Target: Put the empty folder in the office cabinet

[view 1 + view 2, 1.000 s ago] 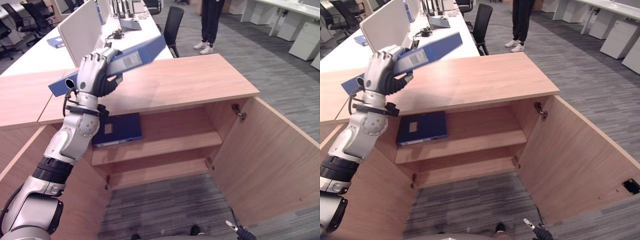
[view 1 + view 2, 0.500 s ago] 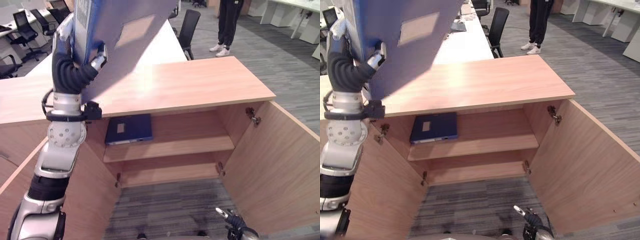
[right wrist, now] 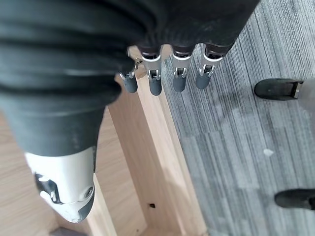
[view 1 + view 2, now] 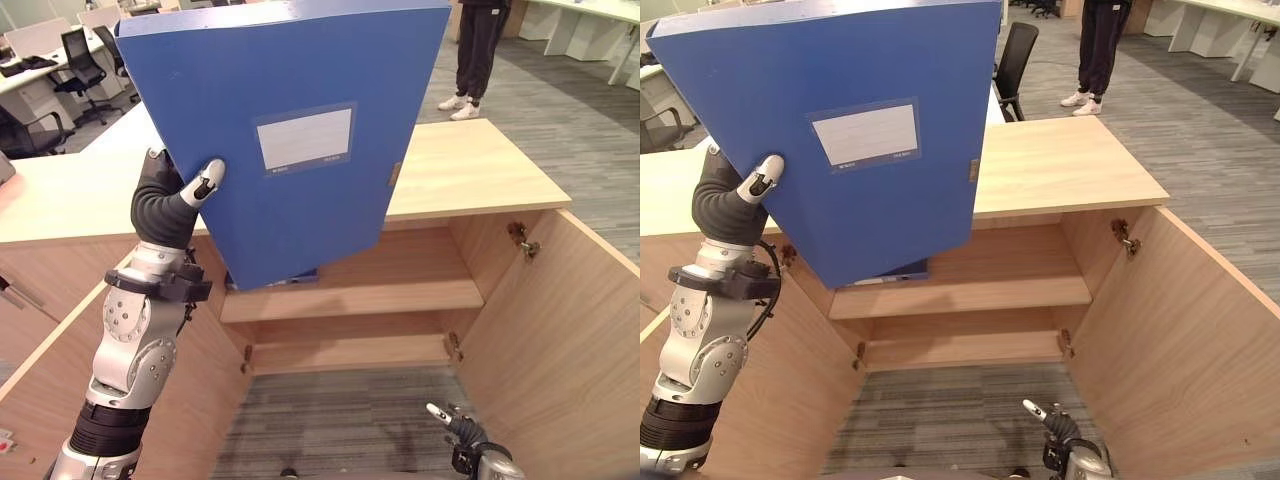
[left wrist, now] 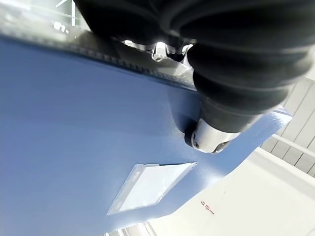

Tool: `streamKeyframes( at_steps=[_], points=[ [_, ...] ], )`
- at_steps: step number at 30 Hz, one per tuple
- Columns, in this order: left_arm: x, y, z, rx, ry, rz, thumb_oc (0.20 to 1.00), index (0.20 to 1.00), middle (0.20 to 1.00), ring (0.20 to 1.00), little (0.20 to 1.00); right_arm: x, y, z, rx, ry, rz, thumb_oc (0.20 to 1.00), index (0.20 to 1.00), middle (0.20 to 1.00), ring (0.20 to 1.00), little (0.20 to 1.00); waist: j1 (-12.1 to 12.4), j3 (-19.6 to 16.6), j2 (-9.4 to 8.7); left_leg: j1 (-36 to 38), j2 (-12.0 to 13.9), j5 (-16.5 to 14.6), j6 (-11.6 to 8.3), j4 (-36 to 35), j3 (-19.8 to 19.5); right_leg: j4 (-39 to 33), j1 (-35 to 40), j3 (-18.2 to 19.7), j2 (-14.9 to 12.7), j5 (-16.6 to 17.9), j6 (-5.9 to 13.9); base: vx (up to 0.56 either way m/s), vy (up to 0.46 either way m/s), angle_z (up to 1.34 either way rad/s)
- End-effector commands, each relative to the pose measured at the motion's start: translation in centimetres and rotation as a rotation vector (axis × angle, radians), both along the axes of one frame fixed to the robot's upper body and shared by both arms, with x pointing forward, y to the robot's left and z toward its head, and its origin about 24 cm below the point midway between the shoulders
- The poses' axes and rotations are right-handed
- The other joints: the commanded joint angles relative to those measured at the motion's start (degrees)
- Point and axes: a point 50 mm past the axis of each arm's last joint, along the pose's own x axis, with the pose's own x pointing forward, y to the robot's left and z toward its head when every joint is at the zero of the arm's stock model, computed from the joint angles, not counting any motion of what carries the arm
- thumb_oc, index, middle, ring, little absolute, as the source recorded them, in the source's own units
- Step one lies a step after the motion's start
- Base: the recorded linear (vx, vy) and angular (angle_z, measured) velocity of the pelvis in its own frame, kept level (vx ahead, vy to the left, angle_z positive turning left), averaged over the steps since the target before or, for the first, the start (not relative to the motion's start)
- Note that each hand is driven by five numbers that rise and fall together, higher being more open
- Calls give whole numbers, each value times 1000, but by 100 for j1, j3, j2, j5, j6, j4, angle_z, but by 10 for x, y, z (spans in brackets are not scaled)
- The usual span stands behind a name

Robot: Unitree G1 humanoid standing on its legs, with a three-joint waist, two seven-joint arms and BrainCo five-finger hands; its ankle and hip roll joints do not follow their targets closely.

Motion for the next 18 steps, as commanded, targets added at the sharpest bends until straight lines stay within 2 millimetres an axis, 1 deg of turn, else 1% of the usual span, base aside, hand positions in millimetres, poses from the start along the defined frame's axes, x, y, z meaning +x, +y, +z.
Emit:
streamKeyframes(
  at_steps=[1,2,3,5,8,12,13,15,16,18],
  points=[
    [-9,5,18,-7,-80,-22,200,200,200,200,200,55,16,30,26,-233,94,1000,1000,1000,1000,1000,20,256,-279,137,93,-336,-226,73,53,136,479,5,-604,-787,676,0,0,0],
    [-10,8,10,9,-45,-6,200,200,200,200,200,67,17,43,30,-317,103,1000,1000,1000,1000,1000,31,273,-287,138,95,-339,-221,73,57,138,477,5,-608,-786,679,0,0,0],
    [-10,10,8,21,-38,9,200,200,200,200,200,74,17,52,28,-373,111,1000,1000,1000,1000,1000,34,275,-291,138,93,-340,-216,73,55,138,475,11,-614,-784,679,0,0,0],
    [-10,16,-6,33,20,56,200,200,200,200,200,101,18,100,20,-619,164,1000,1000,1000,1000,1000,11,276,-297,147,95,-346,-198,73,73,149,459,33,-634,-789,681,28,34,0],
    [-8,16,-17,53,66,69,200,200,200,200,200,117,21,138,22,-785,234,1000,1000,1000,1000,1000,0,285,-317,154,93,-356,-187,73,85,158,441,49,-644,-789,681,0,0,0],
    [-5,18,-25,93,94,78,200,200,200,200,200,126,24,181,16,-941,358,1000,1000,1000,1000,1000,-18,278,-352,157,88,-363,-170,73,100,181,423,75,-654,-793,682,0,0,0],
    [-3,18,-26,111,100,86,200,200,200,200,200,127,27,198,26,-1002,419,1000,1000,1000,1000,1000,-26,268,-368,163,84,-369,-165,73,111,181,430,84,-655,-797,680,0,0,0],
    [-2,18,-28,127,98,90,200,200,200,200,200,129,30,214,26,-1053,483,1000,1000,1000,1000,1000,-36,268,-388,168,80,-375,-162,73,113,179,418,87,-655,-792,681,0,0,0],
    [-2,17,-27,140,91,89,200,200,200,200,200,129,34,223,56,-1089,517,1000,1000,1000,1000,1000,-44,258,-400,171,84,-378,-159,73,123,173,416,97,-659,-791,681,0,0,0],
    [0,14,-28,134,89,77,200,200,200,200,200,131,49,232,132,-1131,575,1000,1000,1000,1000,1000,-48,244,-415,181,91,-388,-152,73,143,168,410,101,-664,-783,683,0,0,0]
  ],
)
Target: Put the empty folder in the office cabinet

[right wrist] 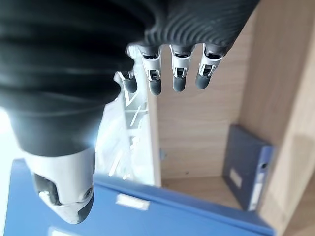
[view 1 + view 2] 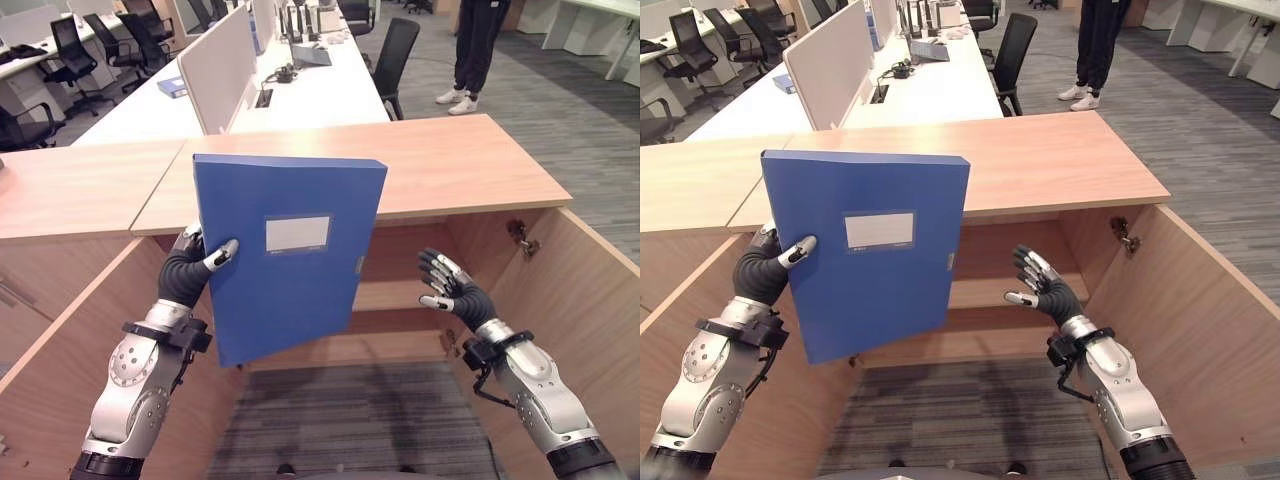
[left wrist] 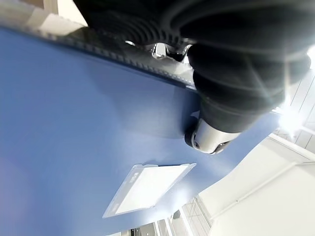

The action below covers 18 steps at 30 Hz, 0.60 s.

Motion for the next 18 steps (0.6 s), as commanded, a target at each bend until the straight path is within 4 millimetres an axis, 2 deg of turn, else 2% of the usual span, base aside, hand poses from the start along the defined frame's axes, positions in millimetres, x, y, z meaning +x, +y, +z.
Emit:
streamKeyframes(
  at_steps=[1,4,9,18],
  points=[
    [11,-2,45,40,-232,-18,200,200,200,200,200,16,23,34,135,-155,110,1000,1000,1000,1000,1000,-31,125,-305,182,104,-374,-175,71,112,163,435,76,-653,-768,670,0,0,0],
    [16,-15,45,31,-234,-68,200,200,200,200,200,18,43,37,184,-155,194,1000,1000,1000,1000,1000,-48,107,-312,185,106,-379,-171,71,119,155,435,88,-653,-772,661,0,0,0],
    [23,-26,48,34,-248,-113,200,200,200,200,200,18,62,39,216,-143,293,1000,1000,1000,1000,1000,-62,98,-329,192,110,-379,-171,71,119,155,425,96,-650,-765,656,0,0,0],
    [27,-51,53,21,-261,-247,200,200,200,200,200,20,85,45,244,-150,393,1000,1000,1000,1000,1000,-81,110,-349,174,103,-382,-163,71,126,156,396,103,-675,-730,671,0,0,0]
  ],
)
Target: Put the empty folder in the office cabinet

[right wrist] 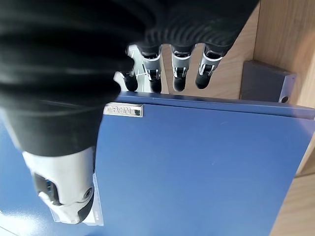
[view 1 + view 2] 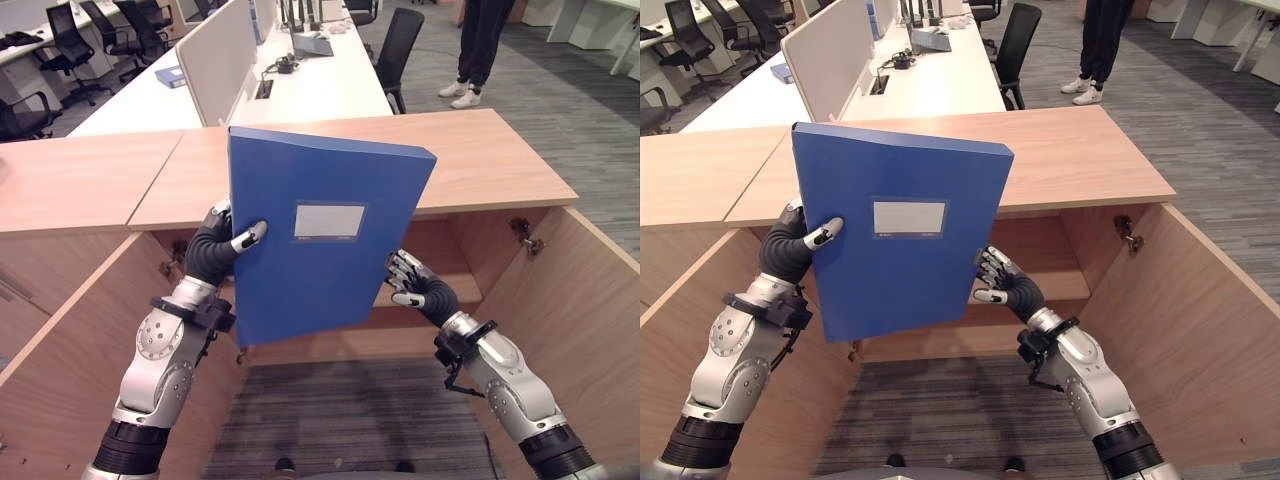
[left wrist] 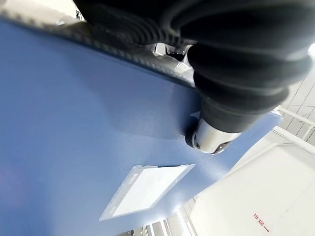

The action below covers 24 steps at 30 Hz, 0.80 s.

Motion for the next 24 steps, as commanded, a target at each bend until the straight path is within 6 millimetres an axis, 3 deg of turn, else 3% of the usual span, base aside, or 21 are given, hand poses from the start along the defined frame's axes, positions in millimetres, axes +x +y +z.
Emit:
streamKeyframes(
  at_steps=[1,5,12,20,24],
  points=[
    [8,-25,35,6,-162,-143,200,200,200,200,200,14,43,43,119,-177,190,1000,1000,1000,1000,1000,-87,48,-324,158,103,-421,-176,69,96,123,420,98,-675,-730,672,0,0,0],
    [9,-38,30,-2,-131,-216,200,200,200,200,200,14,56,50,160,-195,235,1000,1000,1000,1000,1000,-102,58,-327,146,99,-421,-166,69,101,113,411,110,-680,-722,673,0,0,0],
    [7,-46,23,-16,-84,-277,200,200,200,200,200,15,62,56,197,-214,241,1000,1000,1000,1000,1000,-116,66,-325,154,97,-424,-157,69,103,114,408,127,-684,-720,667,0,0,0],
    [2,-44,17,0,-53,-305,200,200,200,200,200,16,53,51,183,-200,197,1000,1000,1000,1000,1000,-105,54,-311,158,88,-435,-150,69,89,113,423,123,-680,-726,665,0,0,0],
    [0,-39,16,0,-51,-293,200,200,200,200,200,19,38,37,145,-154,116,1000,1000,1000,1000,1000,-95,32,-308,159,78,-441,-147,69,76,108,431,100,-679,-728,665,0,0,0]
  ],
)
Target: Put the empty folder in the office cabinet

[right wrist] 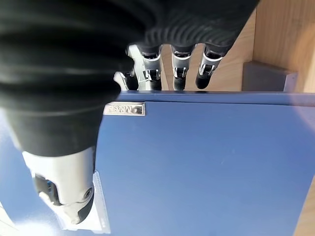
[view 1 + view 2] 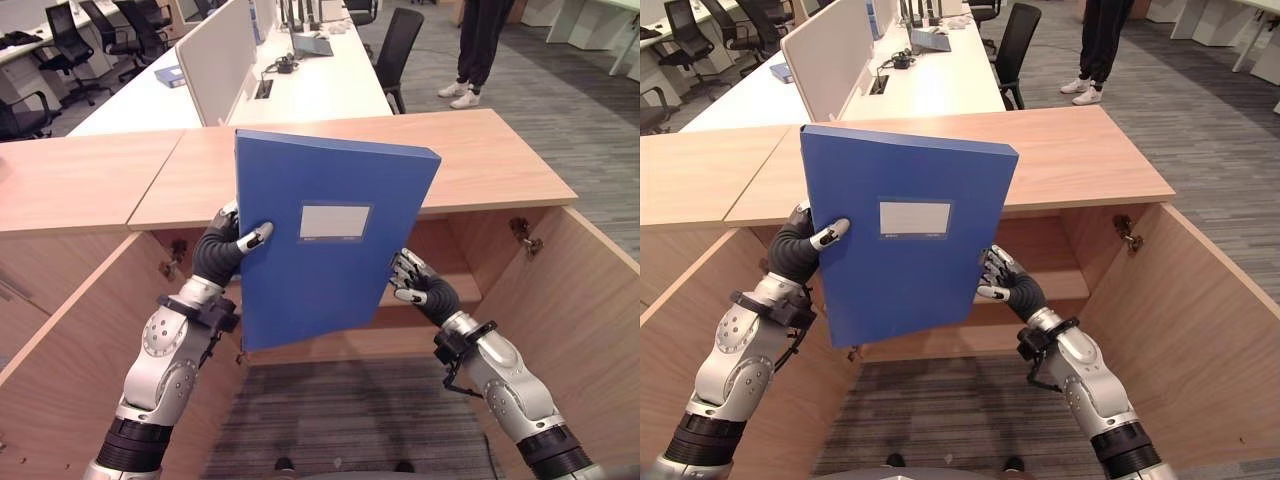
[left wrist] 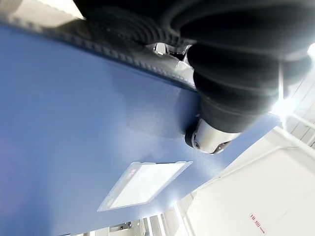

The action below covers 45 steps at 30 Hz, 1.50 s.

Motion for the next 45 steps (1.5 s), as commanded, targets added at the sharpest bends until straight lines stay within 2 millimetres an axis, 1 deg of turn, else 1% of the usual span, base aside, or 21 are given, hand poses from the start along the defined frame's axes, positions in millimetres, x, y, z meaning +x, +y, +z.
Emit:
streamKeyframes(
  at_steps=[1,3,9,15,17,20,21,24,25,26,29,34,38,45],
  points=[
    [-2,-28,23,4,-118,-193,200,200,200,200,200,20,31,35,89,-163,80,1000,1000,1000,1000,1000,-99,17,-297,169,73,-436,-156,70,61,107,441,87,-675,-729,666,0,0,0],
    [-2,-26,23,-3,-113,-186,200,200,200,200,200,23,22,28,82,-136,23,1000,1000,1000,1000,1000,-92,11,-296,165,71,-441,-153,70,41,105,447,81,-684,-729,665,0,0,0],
    [-3,-24,23,-22,-111,-175,200,200,200,200,200,29,10,20,83,-107,-77,1000,1000,1000,1000,1000,-56,-13,-296,165,52,-456,-141,70,9,102,480,48,-686,-734,662,0,-1,1],
    [-3,-25,24,-32,-114,-175,200,200,200,200,200,32,11,21,96,-107,-93,1000,1000,1000,1000,1000,-41,-11,-298,160,47,-463,-138,70,-2,104,490,36,-687,-739,659,-1,-2,1],
    [-3,-26,23,-41,-110,-176,200,200,200,200,200,33,16,23,101,-112,-82,1000,1000,1000,1000,1000,-40,-14,-296,162,52,-465,-133,70,-15,106,490,40,-689,-736,657,0,0,0],
    [-1,-29,21,-54,-101,-180,200,200,200,200,200,31,29,28,126,-126,-18,1000,1000,1000,1000,1000,-38,-8,-302,163,53,-462,-131,70,-17,109,483,50,-684,-745,648,0,0,0],
    [-1,-29,21,-54,-101,-180,200,200,200,200,200,31,29,28,126,-126,-18,1000,1000,1000,1000,1000,-39,-8,-301,163,54,-462,-131,70,-17,109,482,50,-684,-745,647,0,0,0],
    [1,-33,21,-69,-99,-186,200,200,200,200,200,28,48,37,154,-151,100,1000,1000,1000,1000,1000,-45,10,-317,170,60,-454,-132,70,-5,114,472,65,-681,-740,645,0,0,0],
    [2,-34,21,-71,-100,-189,200,200,200,200,200,27,51,39,161,-154,128,548,548,548,548,548,-46,12,-322,171,62,-453,-134,70,-3,115,470,66,-680,-739,646,0,0,0],
    [2,-35,21,-74,-102,-190,200,200,200,200,200,26,55,41,166,-158,158,203,203,203,203,203,-44,13,-328,168,65,-451,-137,70,0,113,465,68,-679,-739,646,0,0,0],
    [3,-36,23,-86,-108,-196,200,200,200,200,200,22,62,44,181,-162,224,200,200,200,200,200,-36,17,-336,160,69,-446,-143,70,1,114,452,73,-670,-740,642,0,0,0],
    [4,-38,25,-87,-124,-204,200,200,200,200,200,17,67,45,172,-162,299,200,200,200,200,200,-33,12,-356,157,76,-441,-152,70,2,112,453,72,-658,-744,647,0,0,0],
    [4,-38,26,-88,-127,-203,200,200,200,200,200,16,67,46,153,-167,317,200,200,200,200,200,-26,7,-359,160,79,-438,-156,70,9,109,456,63,-651,-746,647,0,0,0],
    [4,-34,24,-76,-128,-189,200,200,200,200,200,18,60,45,89,-186,301,200,200,200,200,200,-23,1,-367,164,81,-439,-155,70,-14,105,457,57,-640,-753,642,0,0,0]
  ],
)
